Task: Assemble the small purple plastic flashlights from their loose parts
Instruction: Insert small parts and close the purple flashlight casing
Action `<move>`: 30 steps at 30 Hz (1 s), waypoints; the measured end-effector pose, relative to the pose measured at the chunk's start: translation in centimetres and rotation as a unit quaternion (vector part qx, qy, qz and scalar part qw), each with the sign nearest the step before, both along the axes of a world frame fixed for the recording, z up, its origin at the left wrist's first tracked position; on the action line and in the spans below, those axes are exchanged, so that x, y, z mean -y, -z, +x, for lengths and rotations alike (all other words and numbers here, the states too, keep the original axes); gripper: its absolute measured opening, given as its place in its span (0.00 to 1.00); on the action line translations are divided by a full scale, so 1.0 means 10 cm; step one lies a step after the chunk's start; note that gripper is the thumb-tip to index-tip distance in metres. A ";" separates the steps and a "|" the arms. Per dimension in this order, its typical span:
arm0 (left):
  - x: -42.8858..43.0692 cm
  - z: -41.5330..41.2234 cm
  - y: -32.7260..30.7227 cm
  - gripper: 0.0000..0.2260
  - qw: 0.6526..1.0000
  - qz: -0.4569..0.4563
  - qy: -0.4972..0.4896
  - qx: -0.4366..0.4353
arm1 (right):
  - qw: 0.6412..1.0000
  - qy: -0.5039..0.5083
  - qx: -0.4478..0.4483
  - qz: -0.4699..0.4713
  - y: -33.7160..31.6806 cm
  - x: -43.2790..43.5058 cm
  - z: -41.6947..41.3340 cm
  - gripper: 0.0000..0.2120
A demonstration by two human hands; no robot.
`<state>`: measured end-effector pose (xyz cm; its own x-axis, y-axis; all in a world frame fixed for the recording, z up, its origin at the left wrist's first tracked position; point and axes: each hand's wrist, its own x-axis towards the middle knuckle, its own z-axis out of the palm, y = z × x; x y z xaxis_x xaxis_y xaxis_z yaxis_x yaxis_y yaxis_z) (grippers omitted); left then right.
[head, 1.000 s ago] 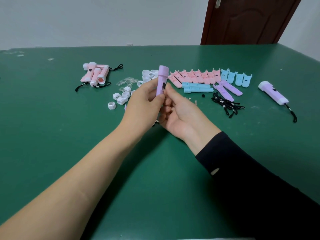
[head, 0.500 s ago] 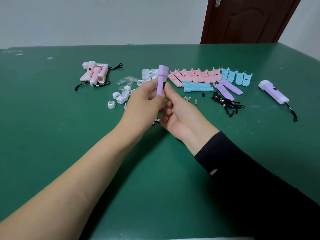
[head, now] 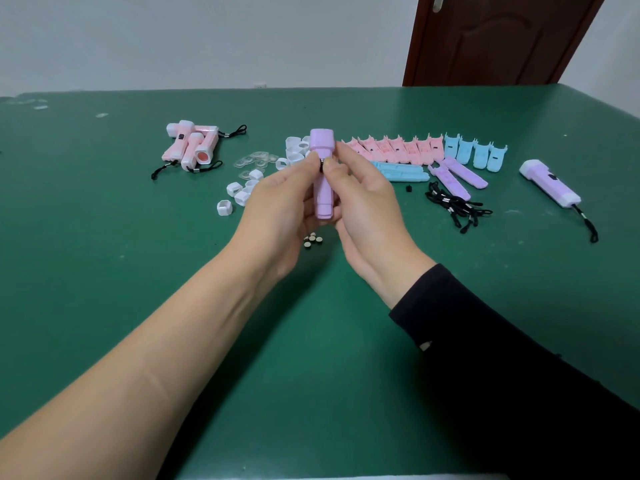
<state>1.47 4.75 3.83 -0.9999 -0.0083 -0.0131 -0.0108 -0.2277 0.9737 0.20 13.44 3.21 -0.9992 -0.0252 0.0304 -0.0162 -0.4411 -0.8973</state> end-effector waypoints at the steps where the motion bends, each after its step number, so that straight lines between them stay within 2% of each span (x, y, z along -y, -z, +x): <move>1: 0.00 0.00 0.00 0.13 1.000 0.003 0.000 -0.001 | 1.000 0.004 -0.007 0.018 0.00 0.01 0.00 0.16; 6: -0.01 0.00 0.00 0.12 1.000 0.022 0.001 -0.008 | 0.994 0.044 -0.040 0.087 0.00 0.02 0.01 0.15; 12: -0.04 0.01 0.01 0.14 1.000 0.018 -0.008 -0.004 | 0.991 0.059 -0.052 0.107 0.01 0.03 -0.02 0.14; 18: 0.01 0.00 -0.06 0.14 0.997 0.073 -0.002 0.023 | 0.998 -0.004 -0.050 0.032 -0.01 0.00 -0.02 0.14; 24: 0.03 0.00 -0.08 0.16 0.996 0.080 0.012 0.043 | 0.995 0.007 -0.055 0.080 -0.02 0.01 0.01 0.16; 27: 0.01 0.00 -0.08 0.17 0.998 0.043 0.014 0.035 | 0.998 0.016 -0.035 0.049 -0.05 -0.03 0.00 0.12; 30: 0.01 -0.02 -0.08 0.14 0.998 0.054 0.023 0.035 | 1.000 0.009 -0.012 0.002 -0.08 -0.09 -0.03 0.07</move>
<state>1.25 4.62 4.62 -0.9958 0.0422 -0.0810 -0.0904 -0.3290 0.9400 -0.14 14.31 3.98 -0.9985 -0.0080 0.0537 -0.0448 -0.4372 -0.8983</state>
